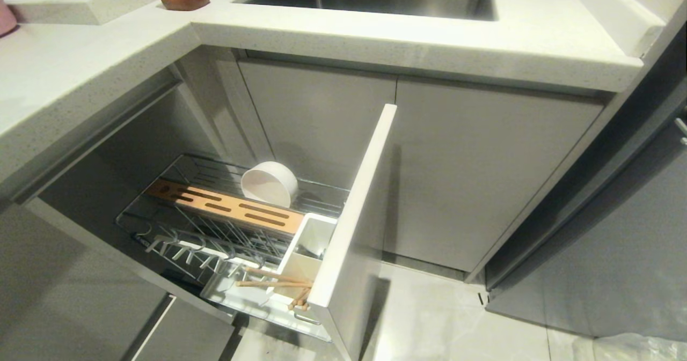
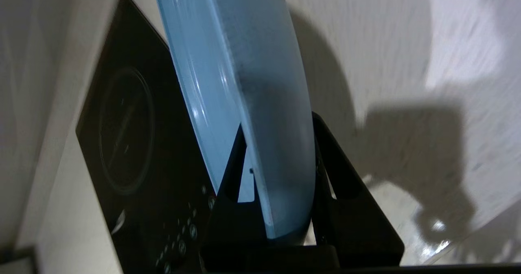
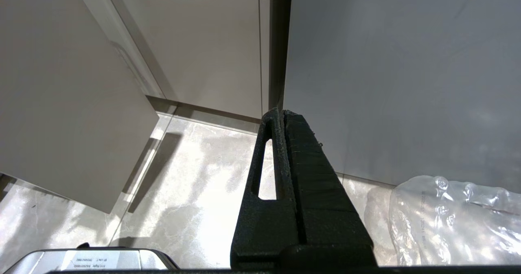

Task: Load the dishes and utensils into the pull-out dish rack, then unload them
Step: Take the plate out of the cupboard

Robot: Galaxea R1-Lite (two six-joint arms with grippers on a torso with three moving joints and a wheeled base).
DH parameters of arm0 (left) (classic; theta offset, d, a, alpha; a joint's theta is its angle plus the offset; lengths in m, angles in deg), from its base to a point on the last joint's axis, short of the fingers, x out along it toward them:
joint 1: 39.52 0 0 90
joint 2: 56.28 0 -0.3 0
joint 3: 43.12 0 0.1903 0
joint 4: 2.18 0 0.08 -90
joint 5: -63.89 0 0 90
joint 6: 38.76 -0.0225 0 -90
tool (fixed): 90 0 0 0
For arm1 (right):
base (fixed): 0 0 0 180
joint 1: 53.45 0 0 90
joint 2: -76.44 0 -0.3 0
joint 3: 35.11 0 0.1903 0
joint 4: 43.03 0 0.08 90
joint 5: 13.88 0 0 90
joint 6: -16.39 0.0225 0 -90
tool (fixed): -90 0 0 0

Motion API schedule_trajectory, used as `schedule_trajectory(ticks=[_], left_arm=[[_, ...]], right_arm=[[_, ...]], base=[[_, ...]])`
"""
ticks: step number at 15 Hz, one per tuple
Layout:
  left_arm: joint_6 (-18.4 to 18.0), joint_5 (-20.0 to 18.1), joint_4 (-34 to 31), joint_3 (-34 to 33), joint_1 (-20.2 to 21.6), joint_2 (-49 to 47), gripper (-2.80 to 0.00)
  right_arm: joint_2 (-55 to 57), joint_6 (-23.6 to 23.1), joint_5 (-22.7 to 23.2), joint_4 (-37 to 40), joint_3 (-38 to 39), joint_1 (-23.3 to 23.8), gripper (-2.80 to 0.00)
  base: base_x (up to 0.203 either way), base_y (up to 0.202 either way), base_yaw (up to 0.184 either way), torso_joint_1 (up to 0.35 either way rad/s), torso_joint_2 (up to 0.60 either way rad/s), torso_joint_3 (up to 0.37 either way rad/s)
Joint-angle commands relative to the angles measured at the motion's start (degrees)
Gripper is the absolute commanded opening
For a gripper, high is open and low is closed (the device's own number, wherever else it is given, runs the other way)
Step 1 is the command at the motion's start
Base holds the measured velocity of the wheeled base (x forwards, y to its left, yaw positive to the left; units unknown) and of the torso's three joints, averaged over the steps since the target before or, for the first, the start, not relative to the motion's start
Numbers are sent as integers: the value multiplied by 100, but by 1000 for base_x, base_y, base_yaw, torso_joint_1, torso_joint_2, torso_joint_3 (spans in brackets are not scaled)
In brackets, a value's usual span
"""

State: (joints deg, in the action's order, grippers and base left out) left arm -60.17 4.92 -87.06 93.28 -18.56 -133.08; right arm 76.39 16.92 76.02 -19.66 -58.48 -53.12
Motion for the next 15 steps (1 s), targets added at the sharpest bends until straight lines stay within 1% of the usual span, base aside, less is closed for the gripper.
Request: schedule_trajectory(ticks=[1, 3, 9, 12, 14, 15], left_arm=[[-57, 33, -394, 25, 106, -538, -280], [-40, 36, -419, 20, 95, -727, -280], [6, 18, -388, 9, 40, -899, -280], [58, 0, -369, 9, -56, -899, -280], [102, -18, -353, 9, -207, -888, -280], [214, -18, -357, 5, -262, -881, -280]], right_arm=[[5, 1, 1, 0, 0, 2, -280], [5, 1, 1, 0, 0, 2, -280], [5, 1, 1, 0, 0, 2, -280], [5, 1, 1, 0, 0, 2, -280], [5, 1, 1, 0, 0, 2, -280], [5, 1, 1, 0, 0, 2, -280]], base=[[0, 0, 0, 0, 0, 0], [0, 0, 0, 0, 0, 0], [0, 0, 0, 0, 0, 0], [0, 0, 0, 0, 0, 0], [0, 0, 0, 0, 0, 0], [0, 0, 0, 0, 0, 0]])
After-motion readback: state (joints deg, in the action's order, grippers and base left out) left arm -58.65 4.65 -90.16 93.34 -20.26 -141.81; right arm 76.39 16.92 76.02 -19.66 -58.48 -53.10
